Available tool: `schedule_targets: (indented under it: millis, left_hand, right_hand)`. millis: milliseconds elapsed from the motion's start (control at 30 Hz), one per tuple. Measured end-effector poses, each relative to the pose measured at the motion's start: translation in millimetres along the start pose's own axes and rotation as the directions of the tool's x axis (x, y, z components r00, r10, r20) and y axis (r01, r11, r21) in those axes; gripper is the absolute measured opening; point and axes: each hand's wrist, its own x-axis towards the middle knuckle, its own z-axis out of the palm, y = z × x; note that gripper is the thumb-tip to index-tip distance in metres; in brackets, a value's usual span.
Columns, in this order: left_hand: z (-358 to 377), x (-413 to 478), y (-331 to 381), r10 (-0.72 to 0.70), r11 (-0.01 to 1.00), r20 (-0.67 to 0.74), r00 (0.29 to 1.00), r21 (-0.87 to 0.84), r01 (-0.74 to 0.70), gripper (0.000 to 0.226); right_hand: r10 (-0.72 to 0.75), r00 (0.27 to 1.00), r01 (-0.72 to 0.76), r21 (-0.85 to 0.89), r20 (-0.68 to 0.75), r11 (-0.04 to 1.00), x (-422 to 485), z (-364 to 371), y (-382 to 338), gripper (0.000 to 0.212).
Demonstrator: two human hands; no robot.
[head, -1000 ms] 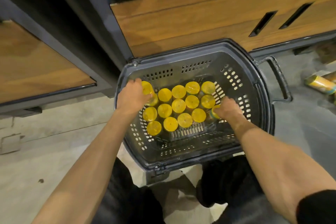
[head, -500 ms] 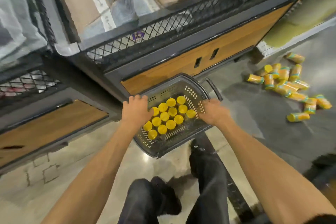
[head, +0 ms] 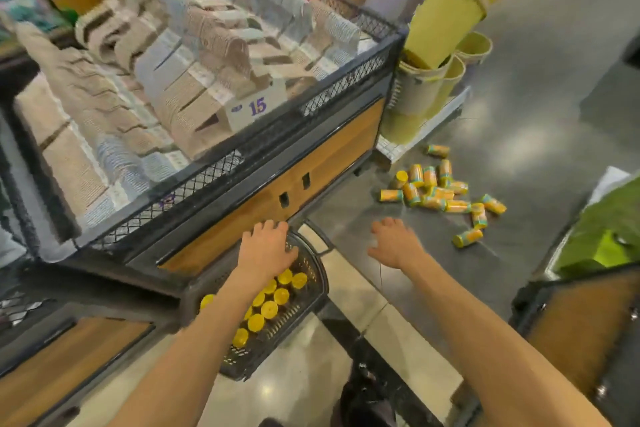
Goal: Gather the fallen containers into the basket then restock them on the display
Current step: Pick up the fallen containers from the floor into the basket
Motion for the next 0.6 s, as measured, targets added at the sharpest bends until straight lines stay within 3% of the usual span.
schedule_targets:
  millis: [333, 600]
  left_hand:
    - [-51, 81, 157, 0.131, 0.991, -0.066, 0.989, 0.022, -0.13, 0.046]
    - [-63, 144, 240, 0.251, 0.965, 0.014, 0.968, 0.078, -0.251, 0.051]
  right_hand:
    - [0.103, 0.993, -0.096, 0.113, -0.051, 0.989, -8, -50, 157, 0.055]
    - [0.233, 0.971, -0.218, 0.212, -0.046, 0.953, 0, -63, 242, 0.054]
